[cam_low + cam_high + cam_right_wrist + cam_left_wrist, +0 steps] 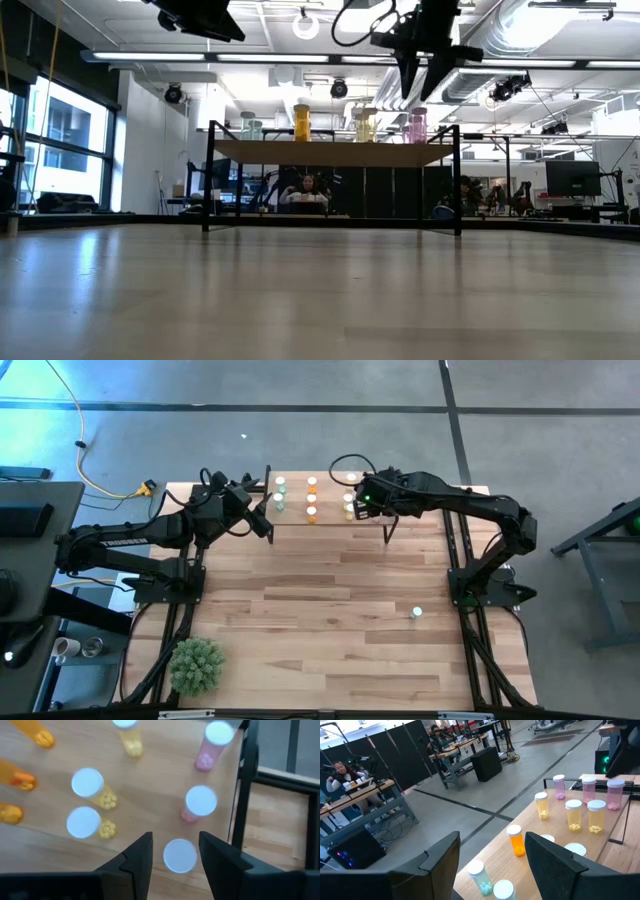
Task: Pick and place medicine bottles onto shelf by color
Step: Put the blue pill bottle on the shelf aligned with the other blue pill bottles
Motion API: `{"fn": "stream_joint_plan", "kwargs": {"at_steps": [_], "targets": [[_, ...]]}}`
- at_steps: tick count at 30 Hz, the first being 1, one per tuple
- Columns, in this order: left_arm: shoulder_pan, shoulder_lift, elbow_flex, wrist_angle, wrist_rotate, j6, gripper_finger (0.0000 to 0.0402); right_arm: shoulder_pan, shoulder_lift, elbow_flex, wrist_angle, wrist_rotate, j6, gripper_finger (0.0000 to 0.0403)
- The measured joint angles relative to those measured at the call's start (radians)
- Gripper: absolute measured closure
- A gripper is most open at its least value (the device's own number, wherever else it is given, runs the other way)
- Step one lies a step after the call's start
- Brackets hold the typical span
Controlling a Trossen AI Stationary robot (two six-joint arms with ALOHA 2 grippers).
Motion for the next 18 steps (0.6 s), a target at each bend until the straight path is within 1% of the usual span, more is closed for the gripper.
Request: {"fn": "stream_joint_plan", "kwargs": {"at_steps": [8, 12, 15, 18], "targets": [[0.0, 0.0, 0.0, 0.0, -0.002, 0.005, 0.019, 0.0, 0.0, 0.094, -0.09, 0.004, 0.0, 0.0251], [0.0, 0.0, 0.0, 0.0, -0.001, 0.004, 0.019, 0.008, 0.0, 0.161, -0.138, -0.041, 0.0, 0.0251], [0.0, 0.0, 0.0, -0.001, 0.024, 0.002, 0.019, 0.048, 0.0, 0.204, -0.157, -0.046, -0.015, 0.0251], [-0.001, 0.0, 0.0, -0.017, 0.065, -0.019, 0.019, 0.116, -0.001, 0.225, -0.176, -0.034, -0.045, 0.0251]]}}
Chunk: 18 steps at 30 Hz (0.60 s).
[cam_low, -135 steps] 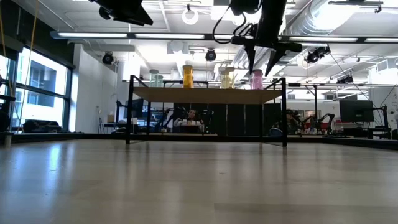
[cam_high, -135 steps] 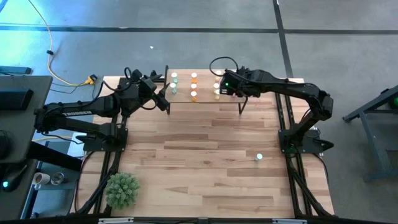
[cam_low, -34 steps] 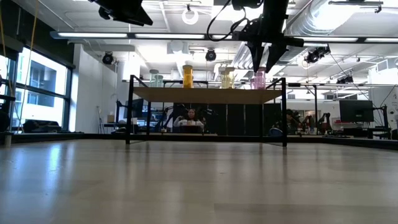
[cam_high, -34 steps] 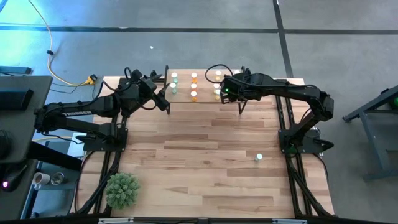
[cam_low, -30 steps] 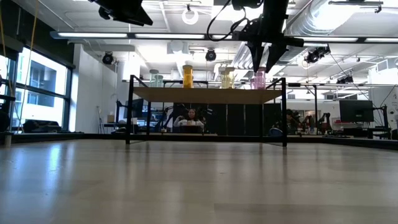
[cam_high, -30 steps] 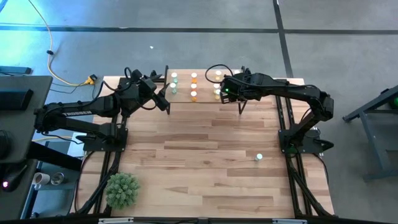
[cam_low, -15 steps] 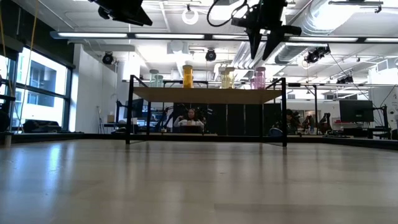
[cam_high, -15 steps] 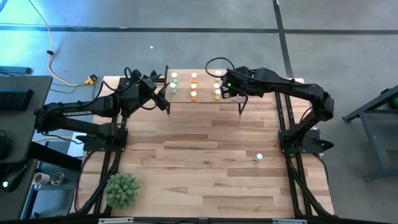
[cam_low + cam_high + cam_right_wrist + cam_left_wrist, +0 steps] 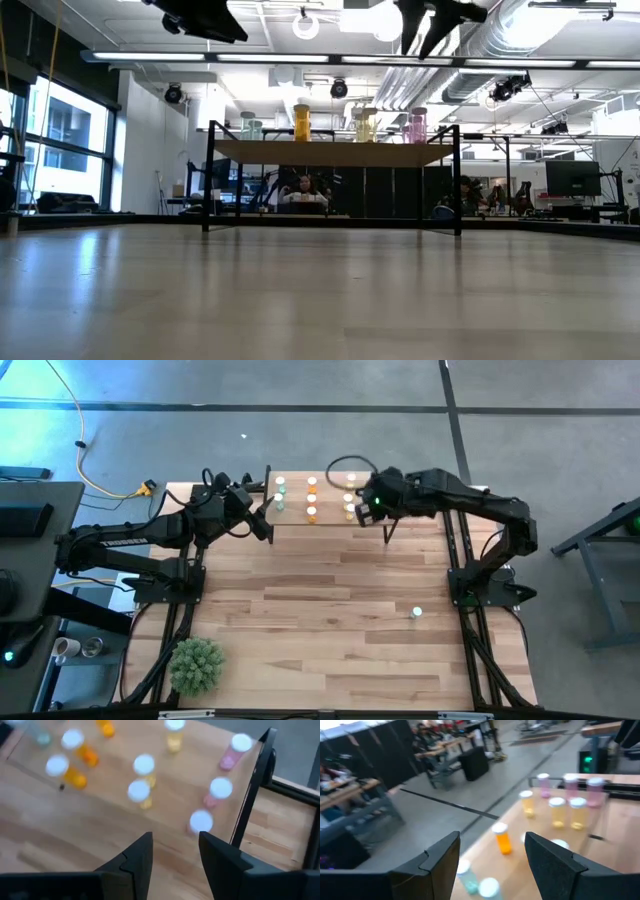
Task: Pick and place medicine bottles onto shelf by color
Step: Put the blue pill bottle on the shelf aligned with the other blue pill bottles
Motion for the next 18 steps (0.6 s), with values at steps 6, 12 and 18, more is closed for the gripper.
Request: {"fn": "stream_joint_plan", "kwargs": {"at_steps": [6, 12, 18], "targets": [[0.0, 0.0, 0.0, -0.053, 0.119, -0.047, 0.019, 0.147, -0.002, -0.034, -0.096, 0.016, 0.109, 0.0251], [0.0, 0.0, 0.0, -0.062, 0.144, -0.047, 0.019, 0.305, -0.001, -0.107, -0.15, 0.03, 0.306, 0.0251], [0.0, 0.0, 0.0, -0.061, 0.144, -0.037, 0.019, 0.437, -0.001, -0.177, -0.174, 0.029, 0.51, 0.0251]]}}
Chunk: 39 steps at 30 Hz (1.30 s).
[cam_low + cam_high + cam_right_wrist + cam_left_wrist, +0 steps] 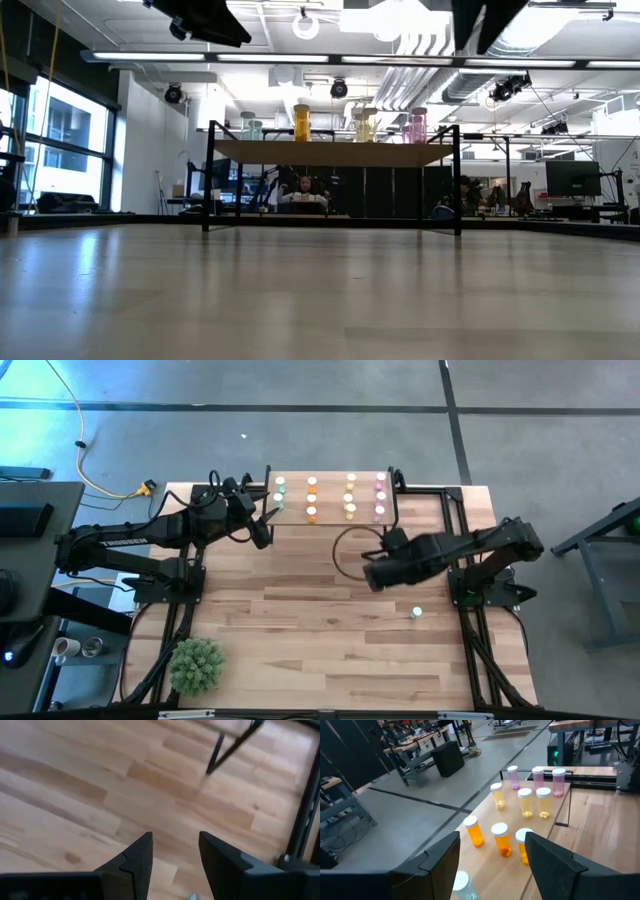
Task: Pick and place medicine bottles onto shelf by color
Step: Put the blue pill bottle on the shelf aligned with the other blue pill bottles
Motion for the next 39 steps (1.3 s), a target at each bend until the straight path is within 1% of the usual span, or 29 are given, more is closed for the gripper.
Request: {"fn": "stream_joint_plan", "kwargs": {"at_steps": [13, 25, 30, 35, 39], "targets": [[0.0, 0.0, 0.0, 0.001, 0.0, -0.002, 0.019, 0.229, 0.0, -0.196, 0.015, -0.124, 0.314, 0.0251], [0.001, 0.0, 0.0, 0.003, -0.001, 0.024, 0.019, 0.47, 0.0, -0.328, 0.025, -0.124, 0.662, 0.0251], [0.001, 0.0, 0.0, 0.003, -0.002, 0.024, 0.019, 0.533, 0.0, -0.371, 0.044, -0.199, 0.74, 0.0232], [0.001, 0.0, 0.0, 0.003, -0.002, -0.023, 0.019, 0.601, 0.0, -0.435, 0.127, -0.198, 0.777, 0.0201], [0.001, 0.0, 0.0, 0.003, 0.001, -0.056, 0.019, 0.635, 0.0, -0.502, 0.2, -0.191, 0.777, 0.0197]]}}
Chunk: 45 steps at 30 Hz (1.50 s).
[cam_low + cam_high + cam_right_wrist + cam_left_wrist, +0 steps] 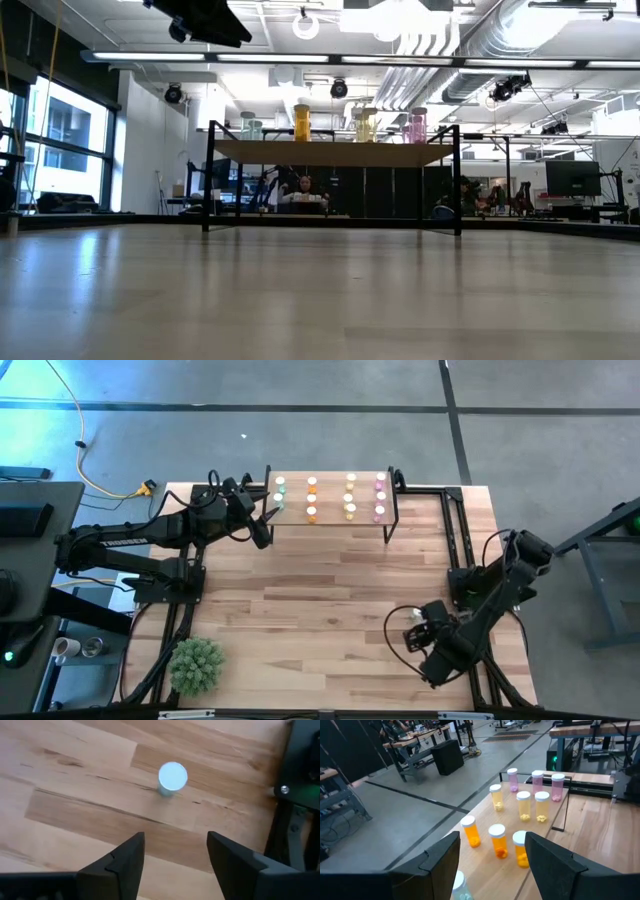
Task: Pick and place medicine bottles onto shelf by color
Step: Put the blue pill bottle on the shelf aligned with the other blue pill bottles
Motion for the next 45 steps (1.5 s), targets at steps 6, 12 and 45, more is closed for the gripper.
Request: {"fn": "stream_joint_plan", "kwargs": {"at_steps": [6, 12, 45], "targets": [[-0.001, 0.0, 0.0, 0.0, 0.0, -0.007, 0.019, 0.044, 0.0, -0.122, 0.122, 0.064, -0.027, 0.0196], [-0.001, 0.0, 0.0, 0.0, 0.0, -0.009, 0.019, 0.103, 0.001, -0.221, 0.214, 0.155, -0.101, 0.0196], [-0.001, 0.0, 0.0, 0.0, -0.002, -0.059, 0.019, 0.204, 0.001, -0.538, 0.539, 0.446, -0.188, 0.0197]]}}
